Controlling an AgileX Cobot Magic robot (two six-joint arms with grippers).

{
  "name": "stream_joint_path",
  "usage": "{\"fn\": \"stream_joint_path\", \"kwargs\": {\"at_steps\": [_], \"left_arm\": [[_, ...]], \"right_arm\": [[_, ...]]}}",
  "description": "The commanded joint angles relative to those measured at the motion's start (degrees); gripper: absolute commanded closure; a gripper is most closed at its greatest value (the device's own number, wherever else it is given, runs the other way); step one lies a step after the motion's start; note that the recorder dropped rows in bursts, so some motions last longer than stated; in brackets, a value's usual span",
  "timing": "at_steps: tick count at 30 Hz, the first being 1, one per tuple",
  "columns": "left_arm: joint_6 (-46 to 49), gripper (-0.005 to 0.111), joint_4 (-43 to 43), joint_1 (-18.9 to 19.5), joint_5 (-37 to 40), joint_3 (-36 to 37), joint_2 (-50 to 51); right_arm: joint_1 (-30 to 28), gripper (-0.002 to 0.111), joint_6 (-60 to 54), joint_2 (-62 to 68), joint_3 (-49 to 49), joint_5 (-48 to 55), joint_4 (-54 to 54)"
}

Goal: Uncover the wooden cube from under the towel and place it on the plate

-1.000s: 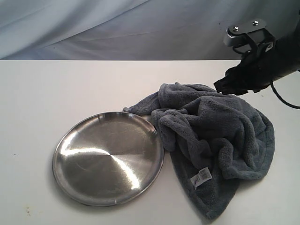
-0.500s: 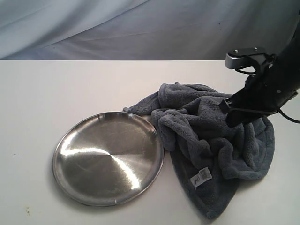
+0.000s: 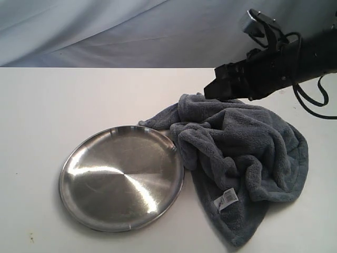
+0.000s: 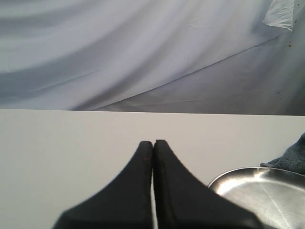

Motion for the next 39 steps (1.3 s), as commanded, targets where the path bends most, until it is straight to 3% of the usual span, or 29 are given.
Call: {"fn": "stream_joint_path", "kwargs": {"at_steps": [1, 8, 13, 18, 23, 31, 39], "left_arm": [[0.0, 0.105, 0.0, 0.0, -0.1, 0.3, -0.1], [0.0, 0.105, 0.0, 0.0, -0.1, 0.3, -0.1], [-0.2, 0.105, 0.0, 0.0, -0.1, 0.3, -0.1], [-0.2, 0.105, 0.0, 0.0, -0.1, 0.3, -0.1], [0.0, 0.105, 0.0, 0.0, -0.1, 0.3, -0.1], [0.0, 0.105, 0.0, 0.0, -0.1, 0.3, -0.1], [-0.2, 0.105, 0.0, 0.0, -0.1, 0.3, -0.1]], "right_arm": [[0.0, 0.07, -1.9, -0.4, -0.2, -6.8, -0.8], [-0.1, 0.07, -0.8, -0.4, -0.2, -12.7, -12.0], [-0.1, 0.07, 7.9, -0.4, -0.2, -13.4, -25.7], [-0.1, 0.07, 23.1, -0.4, -0.2, -7.5, -45.5], [-0.1, 0.07, 29.3, -0.4, -0.2, 1.0, -50.6], [-0.1, 0.07, 25.1, -0.4, -0.2, 9.0, -35.0], [-0.1, 0.07, 2.4, -0.4, -0.2, 5.3, -0.4]]}}
